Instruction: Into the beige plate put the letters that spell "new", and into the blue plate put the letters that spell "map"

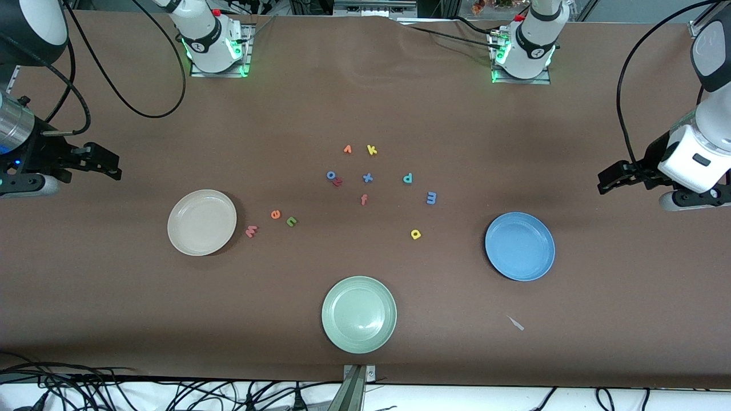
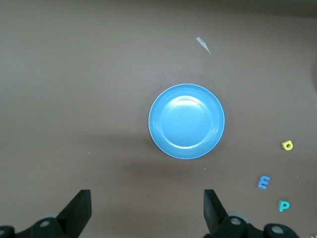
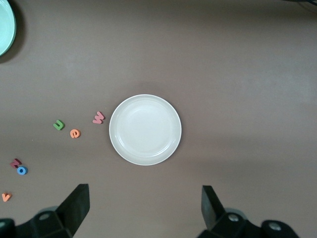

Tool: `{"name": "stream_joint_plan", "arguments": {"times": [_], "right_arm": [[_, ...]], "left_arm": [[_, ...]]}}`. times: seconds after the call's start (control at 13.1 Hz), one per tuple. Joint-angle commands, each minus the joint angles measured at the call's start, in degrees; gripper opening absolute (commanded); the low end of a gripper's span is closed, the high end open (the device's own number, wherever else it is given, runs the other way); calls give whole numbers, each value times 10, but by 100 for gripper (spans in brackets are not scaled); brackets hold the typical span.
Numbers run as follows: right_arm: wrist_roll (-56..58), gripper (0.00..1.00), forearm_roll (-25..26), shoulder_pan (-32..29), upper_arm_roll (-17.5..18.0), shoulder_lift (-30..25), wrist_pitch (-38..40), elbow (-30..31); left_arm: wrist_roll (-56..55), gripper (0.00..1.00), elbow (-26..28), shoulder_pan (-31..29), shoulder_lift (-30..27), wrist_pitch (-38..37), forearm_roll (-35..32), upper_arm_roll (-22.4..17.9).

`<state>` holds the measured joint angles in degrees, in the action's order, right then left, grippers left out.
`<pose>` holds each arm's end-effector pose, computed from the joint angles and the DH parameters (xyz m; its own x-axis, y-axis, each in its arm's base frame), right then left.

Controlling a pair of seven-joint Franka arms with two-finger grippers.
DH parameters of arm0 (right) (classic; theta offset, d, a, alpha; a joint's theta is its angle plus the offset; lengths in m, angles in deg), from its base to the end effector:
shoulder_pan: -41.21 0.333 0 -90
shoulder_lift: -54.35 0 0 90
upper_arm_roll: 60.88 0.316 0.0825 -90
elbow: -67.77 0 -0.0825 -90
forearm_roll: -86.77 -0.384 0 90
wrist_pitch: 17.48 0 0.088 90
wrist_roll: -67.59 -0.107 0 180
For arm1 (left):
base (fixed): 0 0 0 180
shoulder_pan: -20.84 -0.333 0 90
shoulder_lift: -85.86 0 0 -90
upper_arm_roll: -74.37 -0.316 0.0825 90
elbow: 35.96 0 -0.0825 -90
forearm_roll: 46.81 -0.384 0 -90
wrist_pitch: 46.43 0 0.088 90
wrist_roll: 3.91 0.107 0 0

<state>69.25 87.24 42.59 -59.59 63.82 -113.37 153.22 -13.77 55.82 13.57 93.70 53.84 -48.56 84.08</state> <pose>0.6122 0.0267 0.5749 0.9970 0.0760 0.0168 0.0759 -0.9971 0.0050 0.6058 -0.0172 0.5471 0.9920 0.1256 0.0143 0.1257 -0.9921 -0.0047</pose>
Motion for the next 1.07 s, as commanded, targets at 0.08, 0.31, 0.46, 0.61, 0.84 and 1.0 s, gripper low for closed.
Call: {"name": "stream_joint_plan", "arguments": {"times": [0.08, 0.31, 0.46, 0.61, 0.84, 1.0], "right_arm": [[-2, 100, -1, -2, 3, -6, 3, 0], [-2, 100, -1, -2, 3, -6, 3, 0], [-2, 100, -1, -2, 3, -6, 3, 0], [-2, 100, -1, -2, 3, -6, 3, 0], [-2, 100, -1, -2, 3, -6, 3, 0], [-2, 100, -1, -2, 3, -6, 3, 0]], "left_arm": [[-1, 100, -13, -2, 5, -4, 13, 0], [5, 100, -13, 7, 6, -7, 12, 2], [11, 100, -13, 8, 11, -8, 11, 4], [14, 100, -12, 17, 20, -12, 10, 9], [20, 100, -13, 65, 73, -14, 14, 14], [19, 100, -14, 96, 100, -8, 12, 13]]}}
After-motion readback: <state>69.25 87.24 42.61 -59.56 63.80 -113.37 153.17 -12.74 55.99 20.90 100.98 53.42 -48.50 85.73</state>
